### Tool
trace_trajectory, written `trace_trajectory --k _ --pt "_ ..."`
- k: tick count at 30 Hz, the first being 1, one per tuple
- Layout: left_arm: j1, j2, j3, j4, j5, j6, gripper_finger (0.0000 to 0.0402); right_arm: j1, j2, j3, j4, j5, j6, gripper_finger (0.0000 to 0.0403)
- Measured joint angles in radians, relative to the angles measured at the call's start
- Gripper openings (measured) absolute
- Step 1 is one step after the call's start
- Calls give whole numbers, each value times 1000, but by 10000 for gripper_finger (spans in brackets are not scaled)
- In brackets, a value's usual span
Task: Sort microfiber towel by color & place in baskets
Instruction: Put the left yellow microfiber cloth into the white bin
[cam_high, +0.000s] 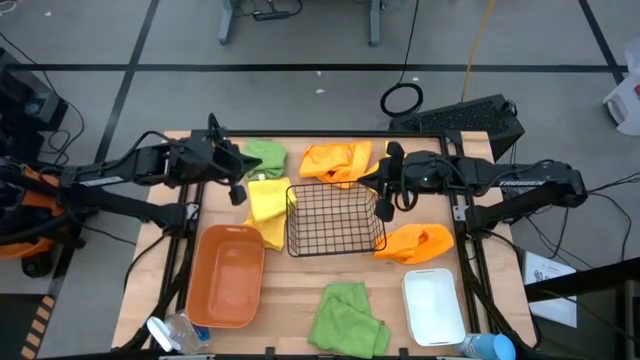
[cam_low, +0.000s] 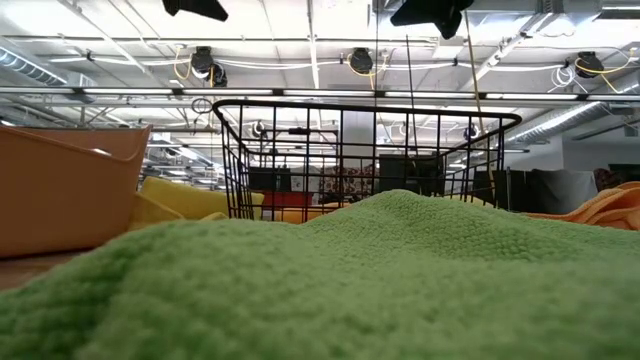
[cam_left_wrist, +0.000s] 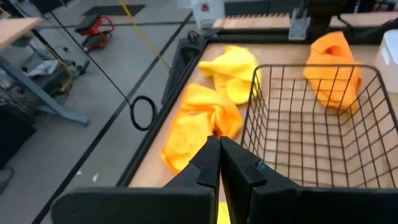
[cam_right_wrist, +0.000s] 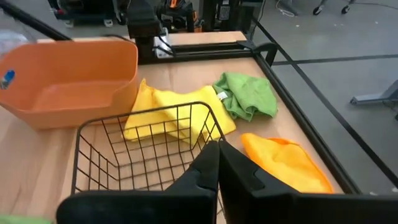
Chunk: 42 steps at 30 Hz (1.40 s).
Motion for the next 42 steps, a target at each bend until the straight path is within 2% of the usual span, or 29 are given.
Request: trace_trajectory --k 5,16,24,32,42 --pt "74 0 0 -43 90 3 15 2 2 -27 18 -1 34 0" --pt "119 2 0 -115 98 -24 16 75 0 -30 42 0 21 0" --pt "118 23 -1 -158 98 -41 15 79 0 -31 54 0 -6 0" --pt "118 89 -67 -154 122 -60 16 81 0 -31 53 0 -8 0" --pt "131 240 -105 -174 328 -27 16 88 0 -31 46 0 18 0"
